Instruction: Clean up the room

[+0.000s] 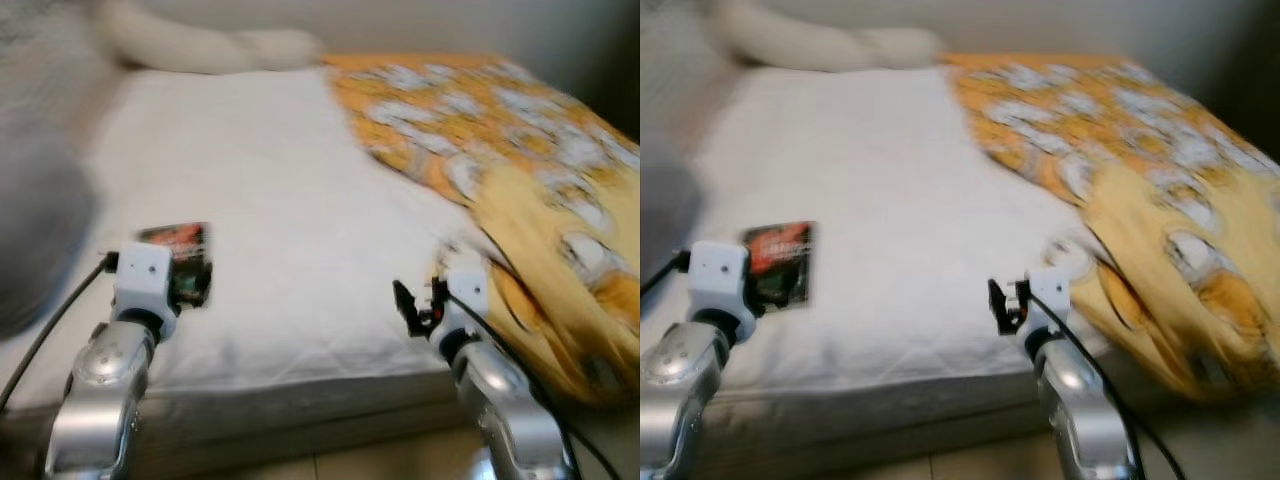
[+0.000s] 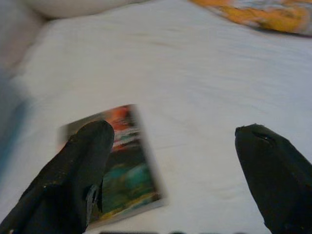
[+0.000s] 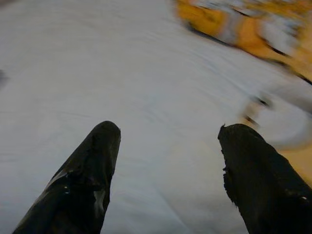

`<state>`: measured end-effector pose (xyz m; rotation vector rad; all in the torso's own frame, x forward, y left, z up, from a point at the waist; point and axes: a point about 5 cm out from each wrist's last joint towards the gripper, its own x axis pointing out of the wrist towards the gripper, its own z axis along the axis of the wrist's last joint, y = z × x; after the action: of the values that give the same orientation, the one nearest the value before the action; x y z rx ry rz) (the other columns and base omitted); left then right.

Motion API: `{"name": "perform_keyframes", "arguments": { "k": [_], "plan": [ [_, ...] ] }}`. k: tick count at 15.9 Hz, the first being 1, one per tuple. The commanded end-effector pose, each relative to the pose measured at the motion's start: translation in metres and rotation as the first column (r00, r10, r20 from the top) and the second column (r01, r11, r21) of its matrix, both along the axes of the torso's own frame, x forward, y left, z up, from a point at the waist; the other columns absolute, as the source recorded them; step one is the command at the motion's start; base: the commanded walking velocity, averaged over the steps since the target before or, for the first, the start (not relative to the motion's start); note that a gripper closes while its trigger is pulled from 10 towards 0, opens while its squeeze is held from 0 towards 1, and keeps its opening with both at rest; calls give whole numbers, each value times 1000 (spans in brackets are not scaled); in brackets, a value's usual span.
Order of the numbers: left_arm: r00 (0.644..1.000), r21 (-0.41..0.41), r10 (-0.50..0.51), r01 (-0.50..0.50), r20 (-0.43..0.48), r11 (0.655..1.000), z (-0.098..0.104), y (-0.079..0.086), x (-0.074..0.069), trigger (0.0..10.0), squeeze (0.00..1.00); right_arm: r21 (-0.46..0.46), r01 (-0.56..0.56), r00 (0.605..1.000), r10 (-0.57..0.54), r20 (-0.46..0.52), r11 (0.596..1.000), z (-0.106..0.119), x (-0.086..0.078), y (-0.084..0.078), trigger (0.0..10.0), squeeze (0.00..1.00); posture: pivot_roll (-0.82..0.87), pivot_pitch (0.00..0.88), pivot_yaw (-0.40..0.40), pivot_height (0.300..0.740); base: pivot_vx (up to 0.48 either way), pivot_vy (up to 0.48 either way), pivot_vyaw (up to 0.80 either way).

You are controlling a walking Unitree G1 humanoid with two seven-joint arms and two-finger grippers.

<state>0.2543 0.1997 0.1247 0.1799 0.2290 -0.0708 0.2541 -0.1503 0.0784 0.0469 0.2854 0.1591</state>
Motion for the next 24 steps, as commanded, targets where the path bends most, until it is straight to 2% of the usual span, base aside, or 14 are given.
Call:
{"name": "perform_keyframes", "arguments": {
  "k": [1, 7, 9, 10, 11, 14, 17, 22, 24],
  "plan": [
    [1000, 20, -16, 16, 6, 1000, 1, -3, 0, 10000, 1000, 7, 11, 1000, -11, 17, 1000, 6, 1, -1, 10000, 0, -47, 0, -27, 740, 0, -480, -800],
    [999, 21, -37, 37, 2, 999, 1, -5, 1, 10000, 1000, 3, 8, 1000, -8, 14, 1000, 7, -3, 2, 10000, 0, -60, 0, -17, 740, 0, -480, -800],
    [998, 31, -58, 58, 10, 998, 1, -8, 2, 10000, 1000, -7, 8, 1000, -8, 25, 1000, 9, -3, 1, 10000, 0, -58, 0, -17, 740, 0, -414, 0],
    [999, 7, -26, 25, 21, 1000, 2, -7, 2, 10000, 890, -8, 8, 1000, -8, 18, 1000, 8, -3, 0, 10000, 0, -56, 0, -19, 740, 0, 0, 0],
    [999, 8, -20, 20, 43, 1000, 4, -7, 2, 10000, 827, -14, 5, 1000, -5, 15, 1000, 8, -3, -1, 10000, 0, -56, 0, -22, 740, 0, 0, 0],
    [998, 34, -20, 18, 67, 999, 2, -3, 1, 10000, 843, -18, -12, 1000, 12, 22, 1000, 7, -2, 0, 10000, 0, -57, 0, -28, 740, 0, 0, 0],
    [996, -19, -47, 49, 79, 999, 4, -9, -1, 10000, 882, -7, -20, 999, 21, 36, 1000, 11, 0, -2, 10000, 0, -54, 0, -33, 740, 82, 0, 0],
    [995, -42, -44, 48, 84, 998, 1, -11, -1, 10000, 906, -42, -43, 998, 45, 43, 998, 12, 4, -3, 10000, 0, -51, 0, -47, 740, 320, 0, 0],
    [995, -39, -42, 45, 91, 998, 2, -11, 1, 10000, 910, -27, -38, 999, 39, 36, 999, 11, 6, -3, 10000, 0, -51, 0, -49, 740, 377, 0, 0]
  ]
}}
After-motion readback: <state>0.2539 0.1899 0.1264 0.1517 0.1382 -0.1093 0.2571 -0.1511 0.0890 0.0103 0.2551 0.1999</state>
